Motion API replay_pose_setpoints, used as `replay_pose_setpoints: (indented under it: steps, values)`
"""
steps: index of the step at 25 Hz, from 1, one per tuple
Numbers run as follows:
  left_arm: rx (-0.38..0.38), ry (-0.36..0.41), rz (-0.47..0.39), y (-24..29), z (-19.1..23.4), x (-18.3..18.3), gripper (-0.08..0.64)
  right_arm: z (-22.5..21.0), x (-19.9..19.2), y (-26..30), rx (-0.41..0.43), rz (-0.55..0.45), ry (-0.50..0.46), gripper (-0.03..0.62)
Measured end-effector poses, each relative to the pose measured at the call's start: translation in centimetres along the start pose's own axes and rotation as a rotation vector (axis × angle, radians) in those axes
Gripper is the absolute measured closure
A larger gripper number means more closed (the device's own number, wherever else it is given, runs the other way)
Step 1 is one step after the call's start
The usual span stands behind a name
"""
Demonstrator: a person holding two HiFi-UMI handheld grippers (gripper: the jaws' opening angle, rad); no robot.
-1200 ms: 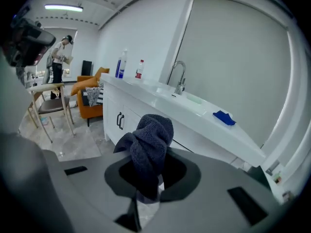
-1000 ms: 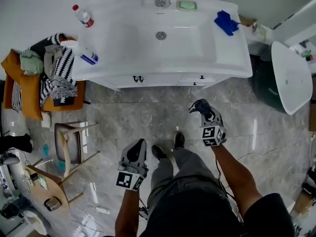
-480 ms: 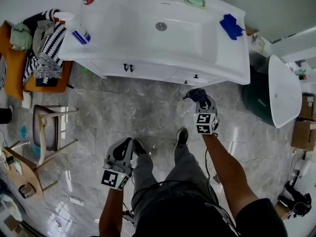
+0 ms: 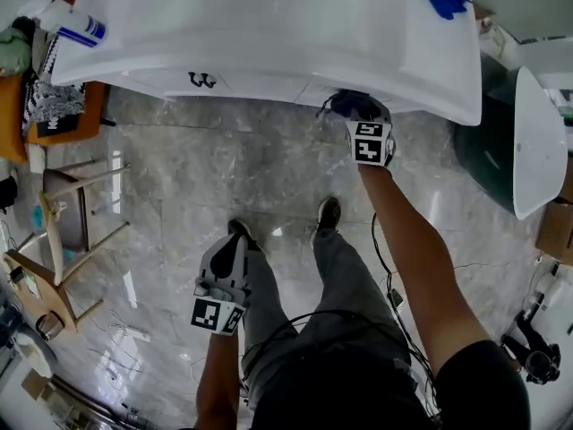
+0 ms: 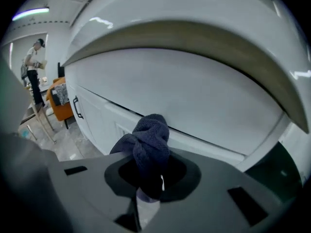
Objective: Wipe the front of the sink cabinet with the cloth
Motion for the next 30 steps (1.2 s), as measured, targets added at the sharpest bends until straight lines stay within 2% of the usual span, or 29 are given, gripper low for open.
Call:
replay_pose_setpoints:
  steps: [4,6,7,9,13,16,19,23,26,28,30]
  values:
    - [-0.001,-0.008,-0.011,0.5,0.7,0.4,0.556,-7.3,-1.8,-1.8,-0.173,0.027,0.126,0.546]
    - [-0.001,-0.013,-0.011,0.4,1.2,0.3,0.556,-9.2,-2.0,-2.5,-0.235,0.038,0.134,0.546]
    - [-0.002,-0.014,-0.009,0.4,1.3,0.3,0.555,-9.2,-2.0,-2.5,-0.239,0.042,0.127,0.546]
    - [-0.004,-0.015,-0.003,0.3,1.7,0.2,0.555,-7.3,-1.4,-2.0,-0.203,0.037,0.104,0.546]
    - [-0.004,-0.017,0.011,0.3,2.4,0.2,0.556,-0.6,0.4,0.0,-0.093,0.018,0.107,0.546]
    - [-0.003,-0.016,0.016,0.6,2.8,0.1,0.557,3.9,1.3,1.3,-0.008,0.001,0.073,0.546]
    - [0.001,-0.02,0.025,0.9,3.1,-0.1,0.557,4.9,1.2,2.1,0.018,-0.001,0.078,0.546]
    - [-0.003,-0.024,0.033,1.6,3.1,-0.4,0.557,0.6,-0.7,1.8,-0.049,0.017,0.148,0.546]
    - [-0.001,-0.034,0.03,2.0,3.1,-0.4,0.556,-4.3,-1.9,0.3,-0.139,0.023,0.174,0.546]
    - [-0.004,-0.036,0.028,2.3,3.0,-0.4,0.557,-7.6,-3.2,-0.3,-0.213,0.048,0.201,0.546]
    - [-0.008,-0.034,0.03,2.5,2.9,-0.4,0.555,-9.9,-4.5,-0.1,-0.253,0.082,0.223,0.546]
Point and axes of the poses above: the fingertips, and each gripper's own axes: y forward along the fingers, z to its left, x out of its top, the point moved 6 cm from there along -y, backward along the fingers, and after that the axes turned 6 degrees about y, right-handed, at the moved point
